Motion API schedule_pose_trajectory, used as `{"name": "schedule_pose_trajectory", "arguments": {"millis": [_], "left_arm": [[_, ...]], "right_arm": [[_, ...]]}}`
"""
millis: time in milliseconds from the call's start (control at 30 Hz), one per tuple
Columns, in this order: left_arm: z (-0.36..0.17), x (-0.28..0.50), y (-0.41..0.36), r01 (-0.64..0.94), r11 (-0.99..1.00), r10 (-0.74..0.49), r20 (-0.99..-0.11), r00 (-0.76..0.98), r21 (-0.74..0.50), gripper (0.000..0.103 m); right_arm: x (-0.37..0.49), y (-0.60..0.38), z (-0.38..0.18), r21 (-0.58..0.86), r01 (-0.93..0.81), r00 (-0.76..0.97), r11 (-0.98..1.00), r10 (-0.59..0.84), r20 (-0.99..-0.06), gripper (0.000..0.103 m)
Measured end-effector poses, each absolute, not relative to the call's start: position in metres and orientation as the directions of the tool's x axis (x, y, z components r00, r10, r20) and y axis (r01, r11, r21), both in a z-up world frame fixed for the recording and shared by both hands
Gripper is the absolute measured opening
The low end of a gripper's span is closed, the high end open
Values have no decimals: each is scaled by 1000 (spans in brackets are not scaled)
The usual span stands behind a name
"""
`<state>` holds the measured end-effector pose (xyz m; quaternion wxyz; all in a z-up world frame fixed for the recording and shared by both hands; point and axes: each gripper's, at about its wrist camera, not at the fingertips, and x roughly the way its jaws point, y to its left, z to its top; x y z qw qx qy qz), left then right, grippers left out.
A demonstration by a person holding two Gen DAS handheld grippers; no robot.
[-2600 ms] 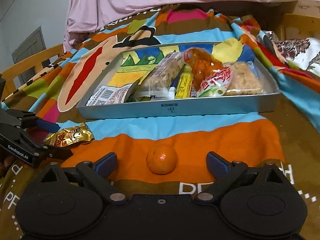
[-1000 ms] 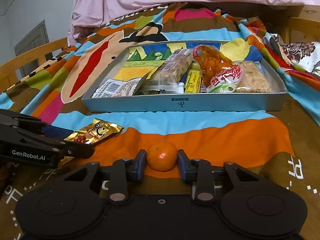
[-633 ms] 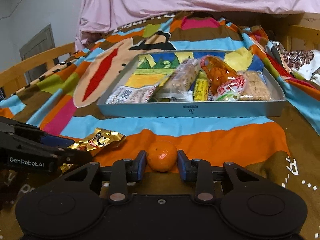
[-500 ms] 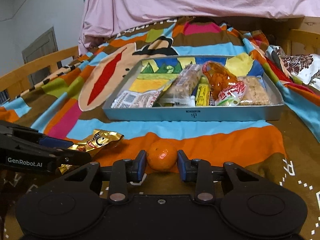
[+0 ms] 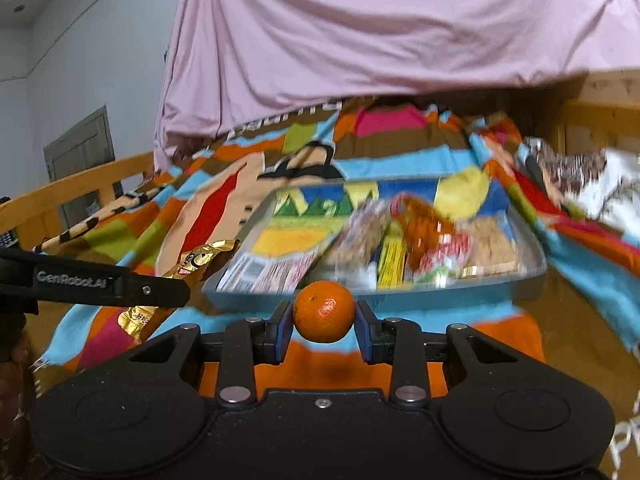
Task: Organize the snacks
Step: 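Carry the tangerine and gold packet over the tray and lower them in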
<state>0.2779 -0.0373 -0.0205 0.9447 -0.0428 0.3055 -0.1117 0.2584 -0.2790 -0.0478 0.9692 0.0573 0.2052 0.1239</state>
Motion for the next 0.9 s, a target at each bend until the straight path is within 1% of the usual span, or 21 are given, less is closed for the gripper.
{"name": "schedule_pose_trajectory", "arguments": {"millis": [67, 200, 333, 467, 733, 900], "left_arm": [[-19, 287, -43, 168, 975, -222, -551, 805, -147, 50], [-22, 312, -52, 133, 975, -208, -520, 828, -178, 50], [-28, 339, -61, 108, 968, -211, -501, 839, -227, 50], [-34, 361, -71, 99, 970, -198, -481, 854, -223, 50], [-54, 388, -85, 64, 981, -146, -477, 867, -184, 50], [-68, 394, -86, 48, 983, -131, -490, 862, -178, 50]], "right_arm": [[268, -280, -46, 156, -216, 894, 964, 260, -364, 35], [291, -287, -49, 193, -196, 907, 961, 253, -337, 35], [310, -287, -56, 192, -189, 913, 963, 244, -327, 35], [328, -290, -62, 209, -181, 915, 961, 242, -322, 35], [355, -300, -80, 271, -134, 902, 953, 231, -365, 35], [363, -294, -88, 260, -130, 886, 957, 230, -403, 35]]}}
